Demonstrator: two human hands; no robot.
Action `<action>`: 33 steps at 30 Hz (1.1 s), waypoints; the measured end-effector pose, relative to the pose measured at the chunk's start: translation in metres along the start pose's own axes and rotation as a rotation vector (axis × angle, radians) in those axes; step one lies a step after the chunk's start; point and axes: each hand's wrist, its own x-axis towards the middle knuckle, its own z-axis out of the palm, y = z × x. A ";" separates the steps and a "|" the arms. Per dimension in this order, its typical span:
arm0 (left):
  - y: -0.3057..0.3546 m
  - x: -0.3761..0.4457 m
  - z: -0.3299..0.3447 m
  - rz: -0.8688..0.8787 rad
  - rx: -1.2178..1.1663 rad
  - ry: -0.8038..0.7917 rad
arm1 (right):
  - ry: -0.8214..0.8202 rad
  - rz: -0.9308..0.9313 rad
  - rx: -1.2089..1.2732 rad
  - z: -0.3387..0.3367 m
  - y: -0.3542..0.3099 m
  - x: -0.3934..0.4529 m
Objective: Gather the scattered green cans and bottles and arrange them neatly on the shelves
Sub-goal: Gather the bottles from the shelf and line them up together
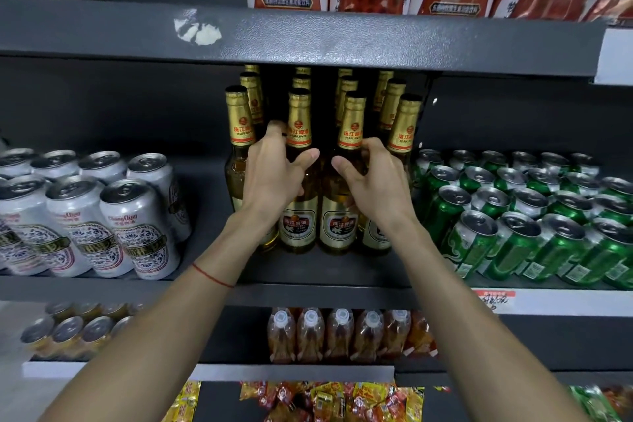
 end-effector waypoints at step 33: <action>-0.115 -0.030 -0.003 -0.245 -0.599 -0.015 | -0.115 0.133 0.703 0.027 0.120 -0.009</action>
